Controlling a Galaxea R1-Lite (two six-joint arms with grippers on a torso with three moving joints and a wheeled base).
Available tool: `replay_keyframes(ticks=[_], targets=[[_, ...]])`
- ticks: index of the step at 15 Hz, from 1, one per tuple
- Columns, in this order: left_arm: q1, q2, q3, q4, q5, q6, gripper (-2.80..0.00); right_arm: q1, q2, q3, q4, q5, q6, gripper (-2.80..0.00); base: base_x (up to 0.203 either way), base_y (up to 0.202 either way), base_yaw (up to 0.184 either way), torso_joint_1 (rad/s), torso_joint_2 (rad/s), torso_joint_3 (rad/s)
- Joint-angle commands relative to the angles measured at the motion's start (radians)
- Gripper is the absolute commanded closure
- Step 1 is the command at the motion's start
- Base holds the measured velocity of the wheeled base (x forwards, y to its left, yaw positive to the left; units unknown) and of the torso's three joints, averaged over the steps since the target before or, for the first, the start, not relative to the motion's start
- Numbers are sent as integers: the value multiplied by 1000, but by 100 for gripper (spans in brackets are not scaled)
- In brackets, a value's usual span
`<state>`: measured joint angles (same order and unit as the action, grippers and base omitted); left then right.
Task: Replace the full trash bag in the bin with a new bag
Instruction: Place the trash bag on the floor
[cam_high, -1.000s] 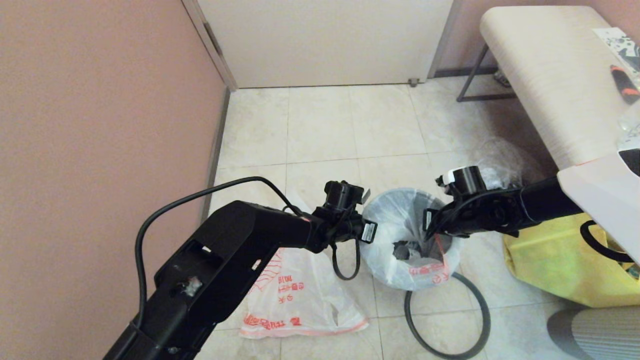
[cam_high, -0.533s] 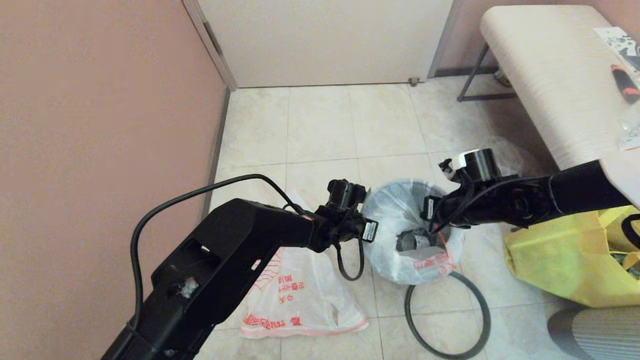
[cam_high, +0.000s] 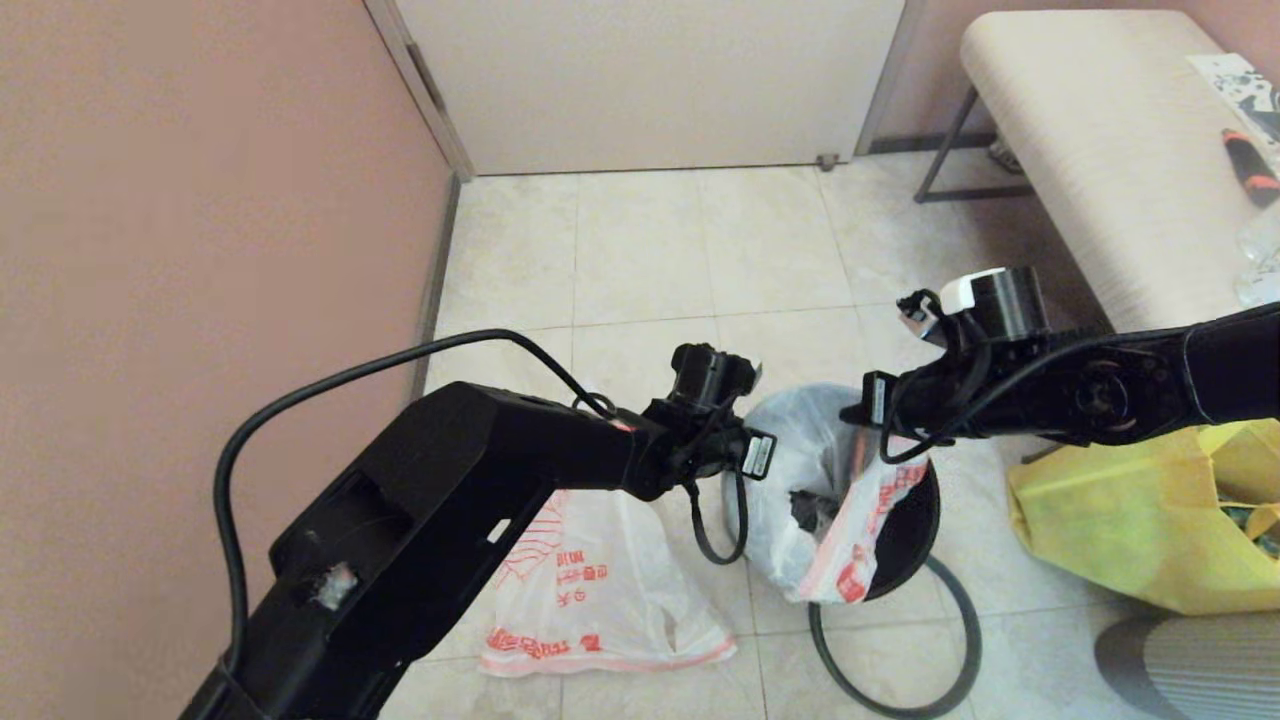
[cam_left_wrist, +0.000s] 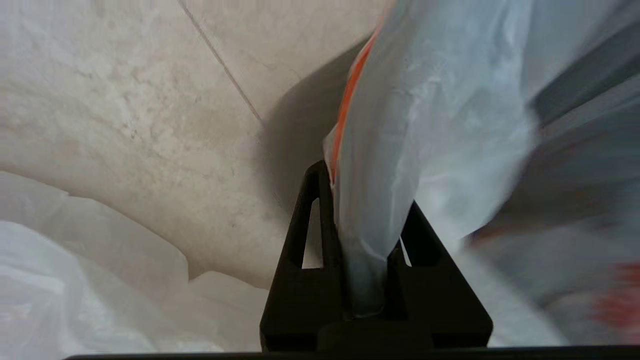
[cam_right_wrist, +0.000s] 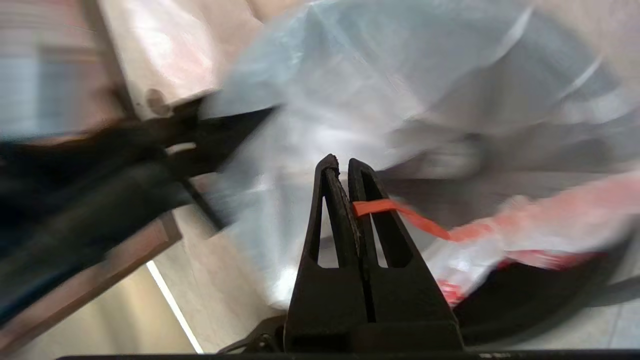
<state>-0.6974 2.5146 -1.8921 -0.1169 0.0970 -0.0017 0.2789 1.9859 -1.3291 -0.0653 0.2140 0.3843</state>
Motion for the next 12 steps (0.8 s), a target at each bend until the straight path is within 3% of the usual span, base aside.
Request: replay_keyframes(ticks=[1,10,12], targets=[[2,-41,20,-5,3,-1,0,-11,46,2,-2,1,3,0,0,0,0,0,0,0],[27,46,18,-47,73,-3,0,23,-95,-25,-2,4,10,0,0,0,0,0,0,0],[37,77,-33,-46,100,4,0,25,-131,-22,-2,8,17,0,0,0,0,0,0,0]])
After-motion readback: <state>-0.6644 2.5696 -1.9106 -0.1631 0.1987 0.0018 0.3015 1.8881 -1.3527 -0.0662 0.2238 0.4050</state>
